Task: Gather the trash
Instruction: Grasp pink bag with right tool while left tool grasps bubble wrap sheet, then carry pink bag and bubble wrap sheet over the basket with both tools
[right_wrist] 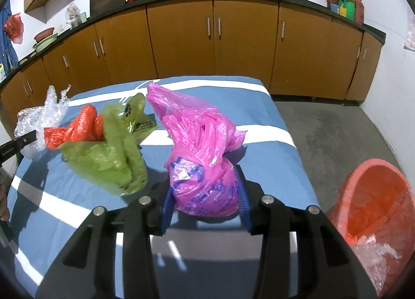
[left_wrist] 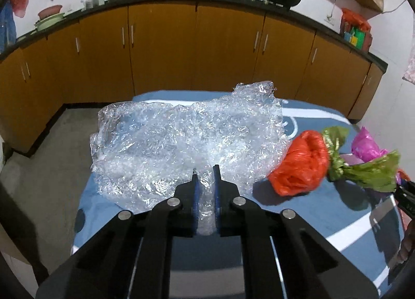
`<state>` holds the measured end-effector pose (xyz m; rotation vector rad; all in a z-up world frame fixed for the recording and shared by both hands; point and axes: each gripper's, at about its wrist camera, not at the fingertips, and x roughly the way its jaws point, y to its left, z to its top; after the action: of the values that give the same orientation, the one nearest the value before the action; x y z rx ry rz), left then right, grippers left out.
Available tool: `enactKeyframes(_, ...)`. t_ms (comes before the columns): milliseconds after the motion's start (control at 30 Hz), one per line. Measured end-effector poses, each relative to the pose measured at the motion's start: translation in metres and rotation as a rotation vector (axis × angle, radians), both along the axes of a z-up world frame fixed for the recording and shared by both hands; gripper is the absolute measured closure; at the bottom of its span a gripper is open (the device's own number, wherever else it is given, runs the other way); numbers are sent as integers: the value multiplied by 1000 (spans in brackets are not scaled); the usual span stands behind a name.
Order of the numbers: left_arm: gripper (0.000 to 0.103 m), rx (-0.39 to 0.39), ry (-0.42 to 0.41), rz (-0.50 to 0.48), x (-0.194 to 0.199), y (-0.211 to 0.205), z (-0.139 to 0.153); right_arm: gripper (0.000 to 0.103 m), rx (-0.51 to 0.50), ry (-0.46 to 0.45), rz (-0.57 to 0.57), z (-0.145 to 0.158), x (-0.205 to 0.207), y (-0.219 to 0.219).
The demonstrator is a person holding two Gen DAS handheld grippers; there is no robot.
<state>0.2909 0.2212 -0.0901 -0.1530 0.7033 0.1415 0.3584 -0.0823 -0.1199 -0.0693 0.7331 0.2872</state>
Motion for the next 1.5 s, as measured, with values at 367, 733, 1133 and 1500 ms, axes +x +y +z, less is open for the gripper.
enactKeyframes(367,94,-25,-79,-52,-31,-23,41,62,38,-36,-58,29,-43,-38)
enactKeyframes(733,94,-35,-158,-151,-56,-81,82,62,70,-142,-100,82,-93,-79)
enactKeyframes(1133,94,-39,-197,-308,-69,-166,106,62,85,-227,-205,119,-139,-156)
enactKeyframes(1500,94,-70,-173,-477,-58,-259,101,62,72,-227,-347,111,-154,-242)
